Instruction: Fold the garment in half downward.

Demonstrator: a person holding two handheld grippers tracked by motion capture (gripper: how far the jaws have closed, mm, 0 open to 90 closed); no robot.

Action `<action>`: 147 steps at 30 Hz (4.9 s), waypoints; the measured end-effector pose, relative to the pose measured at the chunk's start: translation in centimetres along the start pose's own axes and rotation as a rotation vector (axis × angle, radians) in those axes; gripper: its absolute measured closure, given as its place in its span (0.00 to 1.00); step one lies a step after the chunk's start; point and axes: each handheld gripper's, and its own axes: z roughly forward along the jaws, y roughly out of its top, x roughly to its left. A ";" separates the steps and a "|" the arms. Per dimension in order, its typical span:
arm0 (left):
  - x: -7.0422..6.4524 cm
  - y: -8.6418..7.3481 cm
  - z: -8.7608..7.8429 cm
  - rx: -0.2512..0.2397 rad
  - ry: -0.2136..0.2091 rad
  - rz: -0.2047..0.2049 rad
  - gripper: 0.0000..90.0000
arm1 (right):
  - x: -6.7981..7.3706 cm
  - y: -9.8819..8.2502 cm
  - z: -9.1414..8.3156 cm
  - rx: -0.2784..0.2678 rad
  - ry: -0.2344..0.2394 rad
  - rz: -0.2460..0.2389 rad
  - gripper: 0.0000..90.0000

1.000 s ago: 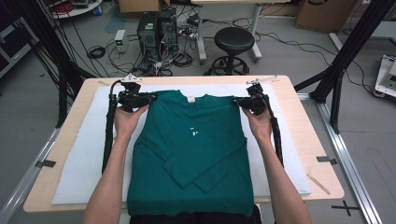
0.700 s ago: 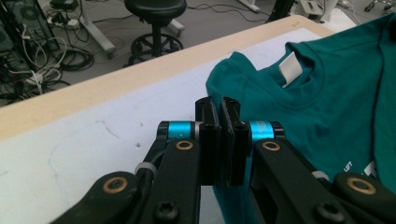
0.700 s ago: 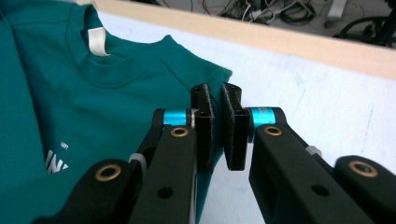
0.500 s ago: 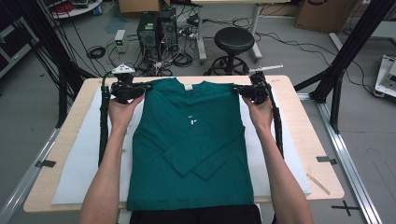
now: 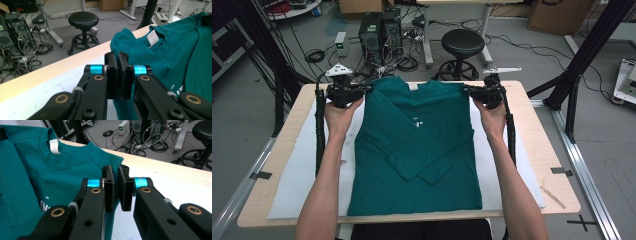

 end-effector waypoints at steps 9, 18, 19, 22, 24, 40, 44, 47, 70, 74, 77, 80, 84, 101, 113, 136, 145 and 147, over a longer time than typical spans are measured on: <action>-0.5 -0.3 0.3 0.020 0.012 0.013 0.96 | 0.2 -0.2 0.1 0.054 -0.013 -0.023 0.96; -0.3 -2.1 0.5 0.056 -0.002 -0.010 0.96 | 0.2 -1.5 0.7 0.077 0.012 -0.024 0.96; -0.2 -2.4 0.5 0.060 -0.004 -0.009 0.96 | 0.1 -1.8 0.8 0.084 0.012 -0.023 0.96; -0.3 -2.9 0.6 0.081 -0.005 -0.009 0.96 | -0.3 -2.5 1.0 0.120 0.014 -0.015 0.96; -0.4 -3.1 0.7 0.091 0.002 0.004 0.96 | -0.3 -2.5 0.9 0.131 0.018 -0.021 0.96; -1.7 -6.1 -0.2 0.106 -0.036 0.003 0.96 | 0.6 -5.5 0.5 0.175 0.038 -0.042 0.96; -1.9 -7.2 -0.8 0.106 -0.043 -0.004 0.96 | 1.1 -6.4 0.0 0.170 0.045 -0.056 0.96; -2.0 -8.0 -1.1 0.119 -0.041 -0.015 0.96 | 1.3 -7.2 -0.1 0.177 0.049 -0.055 0.96; -4.7 -13.6 -3.1 0.181 -0.077 -0.024 0.96 | 2.9 -12.6 -0.9 0.242 0.111 -0.031 0.95; -5.2 -14.2 -3.4 0.175 -0.085 -0.026 0.96 | 3.2 -13.4 -1.3 0.243 0.115 -0.034 0.95; -5.5 -14.7 -3.7 0.175 -0.092 -0.032 0.96 | 3.2 -14.0 -1.6 0.236 0.122 -0.022 0.95; -5.7 -15.3 -3.7 0.179 -0.093 -0.042 0.96 | 3.2 -14.5 -1.7 0.236 0.129 -0.011 0.95; -5.9 -16.0 -3.9 0.181 -0.100 -0.056 0.96 | 3.3 -15.2 -1.9 0.242 0.135 -0.004 0.95; -7.7 -17.1 -6.0 0.184 -0.143 -0.046 0.96 | 4.2 -17.5 -3.8 0.227 0.173 0.014 0.95; -8.9 -18.4 -7.5 0.202 -0.150 -0.038 0.96 | 4.9 -18.4 -5.5 0.219 0.192 0.024 0.95; -9.3 -18.6 -8.3 0.210 -0.140 -0.101 0.68 | 5.1 -19.8 -6.1 0.220 0.218 0.078 0.69; -9.6 -15.8 -7.0 0.193 -0.160 -0.063 0.66 | 6.2 -17.2 -5.0 0.214 0.224 0.031 0.61; -9.6 -15.5 -6.2 0.211 -0.170 -0.060 0.66 | 6.5 -16.6 -4.4 0.215 0.229 0.021 0.60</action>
